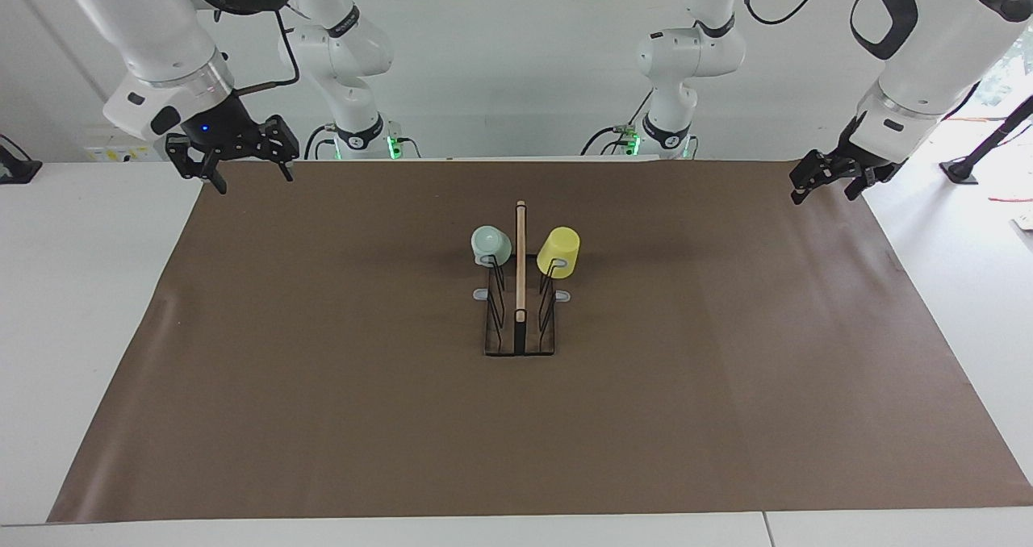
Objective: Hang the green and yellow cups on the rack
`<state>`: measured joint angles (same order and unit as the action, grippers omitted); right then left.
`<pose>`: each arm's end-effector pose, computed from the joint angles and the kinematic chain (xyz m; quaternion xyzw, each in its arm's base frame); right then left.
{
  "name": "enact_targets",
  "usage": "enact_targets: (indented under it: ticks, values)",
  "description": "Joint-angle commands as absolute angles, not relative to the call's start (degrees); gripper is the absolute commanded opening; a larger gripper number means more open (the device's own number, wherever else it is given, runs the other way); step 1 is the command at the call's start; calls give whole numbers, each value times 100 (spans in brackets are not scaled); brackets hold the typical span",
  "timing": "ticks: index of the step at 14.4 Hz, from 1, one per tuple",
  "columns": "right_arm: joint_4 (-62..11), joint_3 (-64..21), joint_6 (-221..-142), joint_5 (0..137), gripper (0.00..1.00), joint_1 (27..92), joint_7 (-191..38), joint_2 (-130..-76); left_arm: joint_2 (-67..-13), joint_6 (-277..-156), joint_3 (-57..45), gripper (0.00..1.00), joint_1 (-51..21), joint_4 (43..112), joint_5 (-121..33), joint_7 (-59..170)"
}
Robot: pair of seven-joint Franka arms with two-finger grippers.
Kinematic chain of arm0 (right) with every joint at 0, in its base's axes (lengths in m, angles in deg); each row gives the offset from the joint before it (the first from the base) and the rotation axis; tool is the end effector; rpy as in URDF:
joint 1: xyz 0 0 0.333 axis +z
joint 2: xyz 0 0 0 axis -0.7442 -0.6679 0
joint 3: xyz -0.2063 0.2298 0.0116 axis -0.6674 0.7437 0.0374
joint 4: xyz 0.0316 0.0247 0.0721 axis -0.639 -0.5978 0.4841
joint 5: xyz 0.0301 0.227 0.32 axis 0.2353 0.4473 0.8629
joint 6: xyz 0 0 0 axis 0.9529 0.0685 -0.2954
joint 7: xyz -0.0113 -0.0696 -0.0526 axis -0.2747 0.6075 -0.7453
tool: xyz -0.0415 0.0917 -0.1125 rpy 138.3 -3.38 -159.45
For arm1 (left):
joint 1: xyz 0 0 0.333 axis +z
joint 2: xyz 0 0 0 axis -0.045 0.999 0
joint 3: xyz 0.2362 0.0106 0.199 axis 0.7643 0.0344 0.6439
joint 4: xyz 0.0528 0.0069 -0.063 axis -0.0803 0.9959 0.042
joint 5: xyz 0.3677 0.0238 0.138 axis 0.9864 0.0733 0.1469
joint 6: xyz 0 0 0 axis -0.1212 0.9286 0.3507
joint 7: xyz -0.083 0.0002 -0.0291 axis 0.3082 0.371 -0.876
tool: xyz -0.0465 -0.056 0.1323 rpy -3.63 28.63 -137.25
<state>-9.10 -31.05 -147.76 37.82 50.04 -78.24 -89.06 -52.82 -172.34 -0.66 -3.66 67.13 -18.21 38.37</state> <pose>0.5465 -0.0002 0.5764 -0.9958 -0.0815 0.0406 0.0054 0.5406 0.0140 0.5345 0.9999 -0.0024 -0.0163 0.0005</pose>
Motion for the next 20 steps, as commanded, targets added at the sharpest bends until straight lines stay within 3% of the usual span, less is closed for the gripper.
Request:
enact_targets:
  ticks: [1, 10, 15, 20]
  values:
    - [-804, -3258, -14335, 3641, 100, 5117, -7607, -8944, -5440, -17411, -104, 100, -355, 6905, -1736, 3889]
    - [-1121, -3302, -14746, 3597, 100, 4784, -7457, -8794, -5431, -17307, -95, 100, -363, 6887, -1736, 3880]
    - [-1164, -3293, -14606, 3702, 100, 4695, -7466, -8829, -5431, -17315, -95, 100, -363, 6887, -1736, 3880]
    - [-1752, -3293, -14658, 3685, 100, 4695, -7519, -8347, -5431, -17315, -95, 100, -363, 6887, -1736, 3880]
